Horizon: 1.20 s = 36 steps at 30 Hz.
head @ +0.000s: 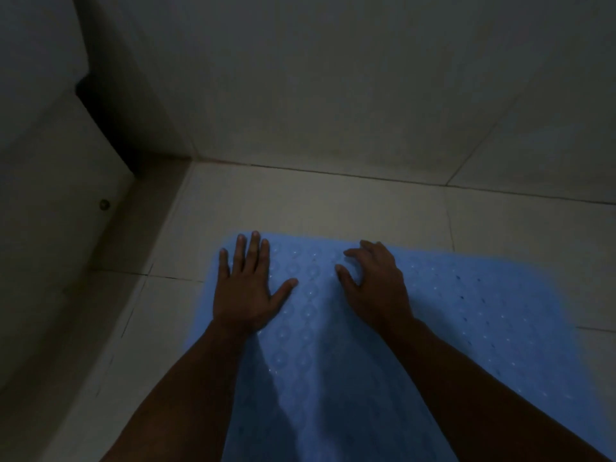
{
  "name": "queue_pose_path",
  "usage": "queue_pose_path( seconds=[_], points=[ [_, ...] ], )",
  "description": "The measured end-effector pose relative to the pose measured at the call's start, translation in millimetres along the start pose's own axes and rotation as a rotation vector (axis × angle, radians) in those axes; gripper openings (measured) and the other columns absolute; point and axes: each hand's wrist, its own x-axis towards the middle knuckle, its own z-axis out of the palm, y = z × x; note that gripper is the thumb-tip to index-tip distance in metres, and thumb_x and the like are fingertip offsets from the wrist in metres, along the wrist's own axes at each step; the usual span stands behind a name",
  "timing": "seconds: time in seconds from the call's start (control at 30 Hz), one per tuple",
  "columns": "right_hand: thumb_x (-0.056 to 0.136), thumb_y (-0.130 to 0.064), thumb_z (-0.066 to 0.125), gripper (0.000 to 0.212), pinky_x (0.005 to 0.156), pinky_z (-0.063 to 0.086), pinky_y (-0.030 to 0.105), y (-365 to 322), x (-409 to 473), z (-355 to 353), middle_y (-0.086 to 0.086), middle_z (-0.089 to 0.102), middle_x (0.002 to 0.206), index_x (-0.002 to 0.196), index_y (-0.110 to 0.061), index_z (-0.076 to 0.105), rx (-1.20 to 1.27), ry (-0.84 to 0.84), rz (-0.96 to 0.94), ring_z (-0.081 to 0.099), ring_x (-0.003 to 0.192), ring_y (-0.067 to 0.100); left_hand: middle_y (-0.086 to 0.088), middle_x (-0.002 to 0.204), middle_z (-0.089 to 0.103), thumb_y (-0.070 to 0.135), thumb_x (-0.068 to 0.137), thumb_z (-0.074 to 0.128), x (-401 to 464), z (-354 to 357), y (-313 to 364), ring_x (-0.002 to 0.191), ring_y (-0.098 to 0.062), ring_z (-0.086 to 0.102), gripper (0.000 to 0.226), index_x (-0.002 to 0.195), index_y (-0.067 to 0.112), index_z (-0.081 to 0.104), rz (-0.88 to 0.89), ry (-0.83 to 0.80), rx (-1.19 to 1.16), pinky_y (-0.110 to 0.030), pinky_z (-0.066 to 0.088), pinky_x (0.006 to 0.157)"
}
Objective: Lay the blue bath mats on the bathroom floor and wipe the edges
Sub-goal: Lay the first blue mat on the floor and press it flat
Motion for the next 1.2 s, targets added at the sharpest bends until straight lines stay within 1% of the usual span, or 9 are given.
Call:
queue_pose_path(
  seconds=[0.17,0.4,0.53,0.63,0.77,0.87,0.97,1.1,1.2],
  points=[
    [0.092,-0.049,0.055,0.038,0.114,0.039,0.046,-4.0,13.6,12.4,0.009,0.058,0.141,0.117,-0.024,0.068,0.047,-0.004,-0.066,0.043,0.141,0.031,-0.005,0.170,-0.013,0.077,0.096,0.011,1.0,4.1,-2.7,0.155,-0.023,-0.022,0.091,0.163,0.017,0.000,0.003,0.034,0.006,-0.055,-0.002,0.126],
    [0.095,-0.048,0.055,0.034,0.114,0.039,0.048,-4.8,9.6,13.3,0.005,0.056,0.143,0.118,-0.026,0.066,0.009,-0.049,-0.100,0.040,0.143,0.029,-0.005,0.169,-0.019,0.081,0.093,0.006,-0.5,0.1,-5.4,0.155,-0.021,-0.024,0.094,0.162,0.018,-0.007,0.000,-0.012,-0.011,-0.053,-0.005,0.127],
    [0.093,-0.053,0.049,0.045,0.113,0.035,0.046,-14.1,16.3,1.3,0.006,0.053,0.146,0.125,-0.026,0.064,-0.073,-0.128,-0.095,0.037,0.145,0.029,-0.002,0.167,-0.026,0.080,0.094,0.011,9.7,-11.4,-8.5,0.153,-0.020,-0.028,0.092,0.162,0.021,-0.012,0.015,-0.197,-0.108,-0.050,-0.014,0.125],
    [0.095,-0.055,0.047,0.052,0.117,0.032,0.048,-35.5,27.1,-5.4,0.008,0.046,0.152,0.136,-0.025,0.055,-0.133,-0.246,-0.021,0.030,0.149,0.029,-0.007,0.170,-0.015,0.067,0.101,0.029,35.7,-49.2,-16.3,0.157,-0.027,-0.013,0.085,0.163,0.017,-0.001,0.023,-0.425,-0.159,-0.050,-0.003,0.125],
    [0.102,-0.046,0.042,0.056,0.124,0.017,0.053,-81.0,28.2,0.1,0.010,0.024,0.165,0.152,-0.021,0.037,-0.178,-0.377,0.038,0.008,0.156,0.029,-0.006,0.172,-0.003,0.044,0.104,0.041,41.2,-91.4,-20.8,0.157,-0.033,0.000,0.073,0.163,0.021,0.005,0.018,-0.269,-0.019,-0.053,0.013,0.124],
    [0.105,-0.042,0.035,0.058,0.125,0.009,0.054,-102.8,23.9,13.1,0.011,0.012,0.168,0.156,-0.017,0.027,-0.222,-0.439,0.043,0.000,0.156,0.030,-0.005,0.171,0.011,0.039,0.104,0.040,25.5,-95.5,-16.9,0.157,-0.033,0.007,0.067,0.163,0.021,0.013,-0.004,-0.222,-0.019,-0.053,0.017,0.124],
    [0.106,-0.047,0.028,0.066,0.125,0.006,0.056,-109.2,17.9,33.7,0.013,0.000,0.169,0.160,-0.013,0.012,-0.283,-0.478,0.034,-0.006,0.156,0.031,-0.006,0.169,0.019,0.039,0.105,0.038,12.5,-90.9,-21.0,0.157,-0.033,0.011,0.062,0.161,0.020,0.021,-0.031,-0.140,-0.020,-0.051,0.021,0.124],
    [0.100,-0.063,0.022,0.084,0.123,-0.001,0.060,-98.5,4.1,67.3,0.013,-0.007,0.169,0.161,-0.010,0.001,-0.297,-0.404,0.006,-0.010,0.156,0.031,-0.007,0.170,0.017,0.043,0.104,0.039,-4.4,-74.4,-29.6,0.157,-0.033,0.010,0.063,0.161,0.023,0.022,-0.032,-0.105,-0.013,-0.053,0.018,0.125],
    [0.096,-0.067,0.021,0.089,0.123,0.001,0.061,-84.7,-7.6,86.3,0.015,0.003,0.169,0.160,-0.006,0.009,-0.347,-0.277,-0.040,-0.004,0.157,0.032,-0.007,0.170,0.017,0.043,0.103,0.040,-9.5,-59.0,-35.1,0.157,-0.033,0.010,0.064,0.161,0.024,0.024,-0.011,-0.079,-0.008,-0.056,0.016,0.125]
  ],
)
